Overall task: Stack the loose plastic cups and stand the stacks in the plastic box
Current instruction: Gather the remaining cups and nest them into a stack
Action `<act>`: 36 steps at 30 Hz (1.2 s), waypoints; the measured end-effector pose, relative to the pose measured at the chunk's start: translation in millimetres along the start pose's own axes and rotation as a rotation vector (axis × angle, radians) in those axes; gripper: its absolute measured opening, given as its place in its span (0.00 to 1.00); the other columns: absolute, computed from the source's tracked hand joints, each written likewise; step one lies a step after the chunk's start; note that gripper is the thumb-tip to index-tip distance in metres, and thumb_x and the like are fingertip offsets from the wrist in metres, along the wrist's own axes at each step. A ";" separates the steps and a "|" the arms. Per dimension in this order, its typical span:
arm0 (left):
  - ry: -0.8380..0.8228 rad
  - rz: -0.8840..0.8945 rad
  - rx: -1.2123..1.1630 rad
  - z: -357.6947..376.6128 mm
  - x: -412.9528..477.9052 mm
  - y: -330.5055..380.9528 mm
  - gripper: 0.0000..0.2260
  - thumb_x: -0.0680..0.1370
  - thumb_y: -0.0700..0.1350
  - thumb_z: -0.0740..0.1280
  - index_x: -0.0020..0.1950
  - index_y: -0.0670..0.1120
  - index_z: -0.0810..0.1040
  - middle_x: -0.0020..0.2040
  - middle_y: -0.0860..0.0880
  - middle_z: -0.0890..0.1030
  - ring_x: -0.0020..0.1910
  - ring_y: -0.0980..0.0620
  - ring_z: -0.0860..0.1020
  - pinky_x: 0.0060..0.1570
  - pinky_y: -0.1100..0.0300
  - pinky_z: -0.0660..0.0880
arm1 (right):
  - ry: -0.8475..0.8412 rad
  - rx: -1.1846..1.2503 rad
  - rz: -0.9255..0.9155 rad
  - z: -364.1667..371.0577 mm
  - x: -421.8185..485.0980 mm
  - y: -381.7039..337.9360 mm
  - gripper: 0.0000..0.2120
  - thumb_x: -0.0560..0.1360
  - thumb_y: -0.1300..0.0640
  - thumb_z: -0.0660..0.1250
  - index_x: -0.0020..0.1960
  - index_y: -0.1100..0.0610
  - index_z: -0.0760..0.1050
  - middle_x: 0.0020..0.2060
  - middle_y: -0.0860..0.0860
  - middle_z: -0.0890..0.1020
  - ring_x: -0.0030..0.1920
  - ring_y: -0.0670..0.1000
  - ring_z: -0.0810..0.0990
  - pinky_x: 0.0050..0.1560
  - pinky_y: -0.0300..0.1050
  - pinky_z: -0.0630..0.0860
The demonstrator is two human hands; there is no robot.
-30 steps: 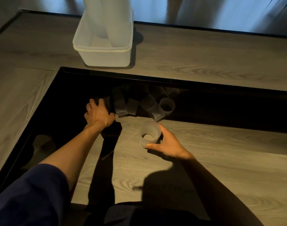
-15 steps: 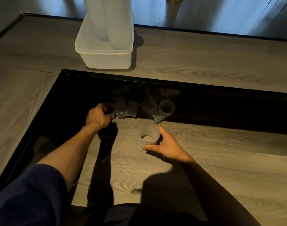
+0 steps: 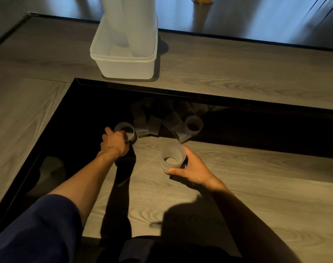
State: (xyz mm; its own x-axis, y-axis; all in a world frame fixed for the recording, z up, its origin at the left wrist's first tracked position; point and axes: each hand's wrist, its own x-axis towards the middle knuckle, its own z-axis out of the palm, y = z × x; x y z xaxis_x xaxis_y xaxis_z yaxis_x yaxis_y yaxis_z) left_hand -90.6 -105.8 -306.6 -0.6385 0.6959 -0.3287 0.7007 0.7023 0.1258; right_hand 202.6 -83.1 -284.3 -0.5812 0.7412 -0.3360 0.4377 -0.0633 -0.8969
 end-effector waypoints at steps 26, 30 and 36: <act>0.164 0.551 -0.819 -14.5 -93.9 45.9 0.35 0.72 0.50 0.75 0.76 0.45 0.66 0.64 0.55 0.70 0.60 0.59 0.72 0.51 0.72 0.71 | 0.019 -0.131 -0.049 8.0 -1.2 18.3 0.40 0.67 0.50 0.83 0.72 0.38 0.65 0.59 0.32 0.75 0.58 0.29 0.73 0.51 0.28 0.70; 0.161 0.752 -0.728 -14.7 -110.3 48.4 0.35 0.68 0.56 0.72 0.73 0.48 0.71 0.63 0.55 0.72 0.58 0.68 0.71 0.54 0.77 0.68 | 0.019 -0.110 -0.045 8.5 -2.9 22.6 0.41 0.67 0.51 0.83 0.74 0.42 0.66 0.62 0.37 0.77 0.61 0.34 0.74 0.53 0.30 0.71; 0.114 0.942 -0.560 -12.6 -119.5 47.2 0.39 0.67 0.60 0.71 0.75 0.47 0.69 0.65 0.50 0.71 0.62 0.55 0.71 0.56 0.67 0.71 | 0.031 -0.106 -0.045 9.7 -3.5 21.3 0.41 0.66 0.47 0.83 0.72 0.39 0.65 0.60 0.34 0.77 0.61 0.33 0.75 0.55 0.30 0.72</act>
State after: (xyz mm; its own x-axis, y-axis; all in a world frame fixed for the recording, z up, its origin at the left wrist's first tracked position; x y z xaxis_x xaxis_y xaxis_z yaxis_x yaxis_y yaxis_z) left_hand 14.8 -153.9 -249.6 0.0298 0.9781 0.2060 0.6972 -0.1680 0.6970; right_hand 207.3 -93.5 -305.1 -0.5809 0.7623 -0.2853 0.4829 0.0405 -0.8747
